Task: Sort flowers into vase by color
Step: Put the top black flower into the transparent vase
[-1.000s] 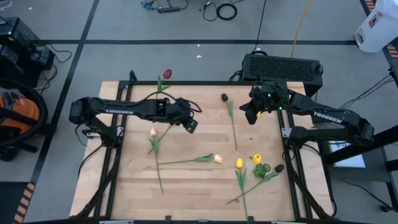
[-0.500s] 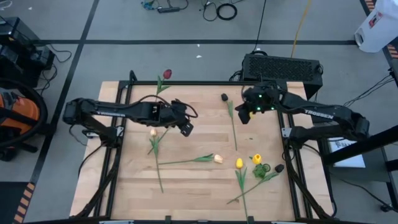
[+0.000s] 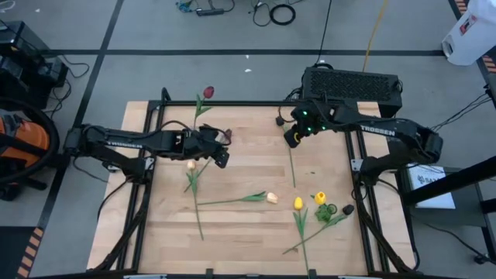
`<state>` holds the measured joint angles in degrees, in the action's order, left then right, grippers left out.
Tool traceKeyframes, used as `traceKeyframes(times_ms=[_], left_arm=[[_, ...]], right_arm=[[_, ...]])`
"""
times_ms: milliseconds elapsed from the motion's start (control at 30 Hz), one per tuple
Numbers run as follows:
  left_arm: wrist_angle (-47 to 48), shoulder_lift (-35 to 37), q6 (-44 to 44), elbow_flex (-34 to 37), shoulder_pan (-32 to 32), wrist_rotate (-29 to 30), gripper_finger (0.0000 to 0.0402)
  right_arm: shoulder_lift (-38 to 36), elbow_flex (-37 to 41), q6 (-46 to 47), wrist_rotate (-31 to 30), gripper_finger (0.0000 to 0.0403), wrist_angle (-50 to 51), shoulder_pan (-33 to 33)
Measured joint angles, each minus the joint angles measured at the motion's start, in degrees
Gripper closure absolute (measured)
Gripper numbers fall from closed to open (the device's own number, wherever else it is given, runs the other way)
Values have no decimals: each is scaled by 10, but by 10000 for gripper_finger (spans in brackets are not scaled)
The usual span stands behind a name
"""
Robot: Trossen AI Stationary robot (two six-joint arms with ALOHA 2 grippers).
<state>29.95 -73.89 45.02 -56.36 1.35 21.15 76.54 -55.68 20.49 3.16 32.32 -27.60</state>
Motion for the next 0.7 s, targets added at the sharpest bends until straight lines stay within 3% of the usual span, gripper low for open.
traceKeyframes(times_ms=[200, 367, 700], left_arm=[[-10, 8, 11, 13, 0, 1, 226], [-11, 8, 7, 13, 0, 1, 226], [-10, 8, -18, 13, 0, -3, 226]], right_arm=[[86, -102, 63, -73, 403, 143, -12], [172, -151, 146, -76, 397, 236, -29], [232, -161, 138, -46, 332, 235, -30]])
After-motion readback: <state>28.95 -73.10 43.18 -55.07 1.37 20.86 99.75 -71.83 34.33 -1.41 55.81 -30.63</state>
